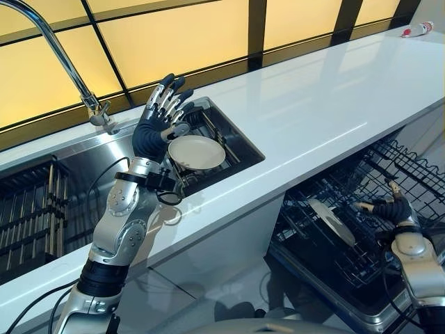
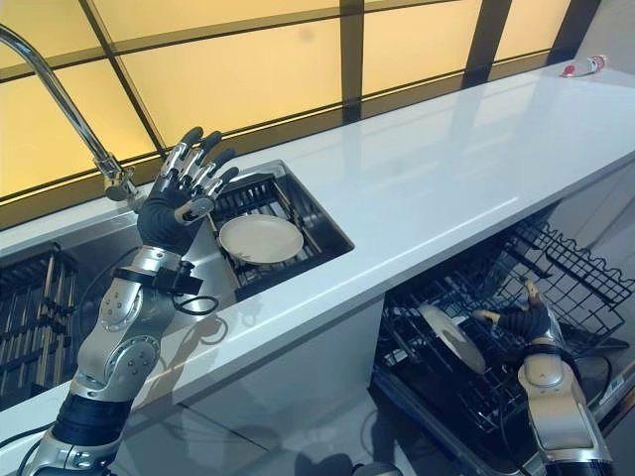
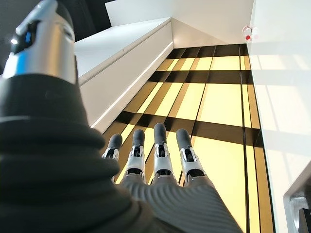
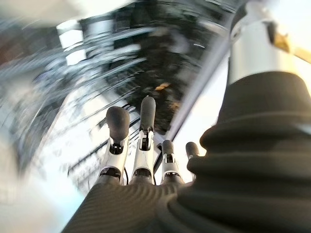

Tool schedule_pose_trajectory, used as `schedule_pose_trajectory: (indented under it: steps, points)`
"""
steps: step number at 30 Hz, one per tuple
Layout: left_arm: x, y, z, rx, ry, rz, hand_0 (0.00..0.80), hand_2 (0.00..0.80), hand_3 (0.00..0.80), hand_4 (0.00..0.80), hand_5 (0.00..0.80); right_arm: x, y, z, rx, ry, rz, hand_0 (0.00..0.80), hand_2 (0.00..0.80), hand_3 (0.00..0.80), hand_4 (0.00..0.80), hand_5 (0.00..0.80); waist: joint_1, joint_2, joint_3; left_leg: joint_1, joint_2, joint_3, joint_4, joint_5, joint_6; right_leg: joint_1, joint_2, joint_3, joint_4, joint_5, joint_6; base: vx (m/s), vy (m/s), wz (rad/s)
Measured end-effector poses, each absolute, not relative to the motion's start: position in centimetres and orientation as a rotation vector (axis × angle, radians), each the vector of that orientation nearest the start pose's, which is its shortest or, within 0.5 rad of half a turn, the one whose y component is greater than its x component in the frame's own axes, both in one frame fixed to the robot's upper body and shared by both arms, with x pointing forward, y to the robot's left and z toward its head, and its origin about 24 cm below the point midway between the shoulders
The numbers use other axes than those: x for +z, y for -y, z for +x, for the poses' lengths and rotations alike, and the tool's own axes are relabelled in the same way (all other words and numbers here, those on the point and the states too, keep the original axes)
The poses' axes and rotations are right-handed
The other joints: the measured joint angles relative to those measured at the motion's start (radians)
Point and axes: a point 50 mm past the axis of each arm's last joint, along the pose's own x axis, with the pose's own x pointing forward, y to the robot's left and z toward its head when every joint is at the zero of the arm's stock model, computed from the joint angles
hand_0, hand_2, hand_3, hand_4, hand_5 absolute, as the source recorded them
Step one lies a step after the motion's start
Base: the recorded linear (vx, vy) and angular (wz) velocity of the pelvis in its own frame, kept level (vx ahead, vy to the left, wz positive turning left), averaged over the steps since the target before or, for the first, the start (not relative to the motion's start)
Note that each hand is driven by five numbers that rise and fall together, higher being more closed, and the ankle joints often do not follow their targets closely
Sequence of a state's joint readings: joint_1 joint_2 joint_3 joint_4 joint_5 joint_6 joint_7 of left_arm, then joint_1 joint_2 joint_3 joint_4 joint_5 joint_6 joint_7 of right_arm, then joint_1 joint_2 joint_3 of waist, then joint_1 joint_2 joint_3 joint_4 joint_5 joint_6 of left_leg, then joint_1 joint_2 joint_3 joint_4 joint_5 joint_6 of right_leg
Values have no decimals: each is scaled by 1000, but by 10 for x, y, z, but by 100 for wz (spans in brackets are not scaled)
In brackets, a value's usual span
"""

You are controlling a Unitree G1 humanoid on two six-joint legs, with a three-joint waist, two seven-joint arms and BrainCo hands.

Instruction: Take plates into dishwasher

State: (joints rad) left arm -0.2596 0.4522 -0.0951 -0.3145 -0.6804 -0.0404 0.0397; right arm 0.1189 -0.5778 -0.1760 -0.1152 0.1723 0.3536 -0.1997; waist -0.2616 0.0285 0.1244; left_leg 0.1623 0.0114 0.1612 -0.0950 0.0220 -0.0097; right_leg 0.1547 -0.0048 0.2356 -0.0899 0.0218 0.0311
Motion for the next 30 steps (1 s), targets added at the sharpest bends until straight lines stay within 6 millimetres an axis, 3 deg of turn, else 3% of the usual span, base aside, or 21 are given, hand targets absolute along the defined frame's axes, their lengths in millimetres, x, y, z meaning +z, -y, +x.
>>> schedule_pose_trajectory:
  steps: [7,14,20,30]
  points:
    - [187,-166,270,-317,514,-239,0,0,0,0,0,69,274,227,-208,-93,142,0,0,0,0,0,4,2,2,0,1,0,0,0,-1,0,0,0,0,-1,2,0,0,0]
    - [185,-166,271,-328,508,-234,0,0,0,0,0,84,263,229,-56,28,357,0,0,0,0,0,3,1,2,-1,1,0,0,0,-1,0,0,0,0,-1,1,0,0,0]
    - [185,-165,270,-338,532,-249,0,0,0,0,0,107,242,234,128,159,570,0,0,0,0,0,6,0,0,-1,1,-1,0,0,-1,0,0,-1,0,0,0,0,0,0]
    - [176,-166,274,-354,500,-245,0,0,0,0,0,124,219,236,396,256,871,0,0,0,0,0,23,-5,-18,-1,1,-3,1,1,-1,1,1,-3,0,2,-3,0,0,0]
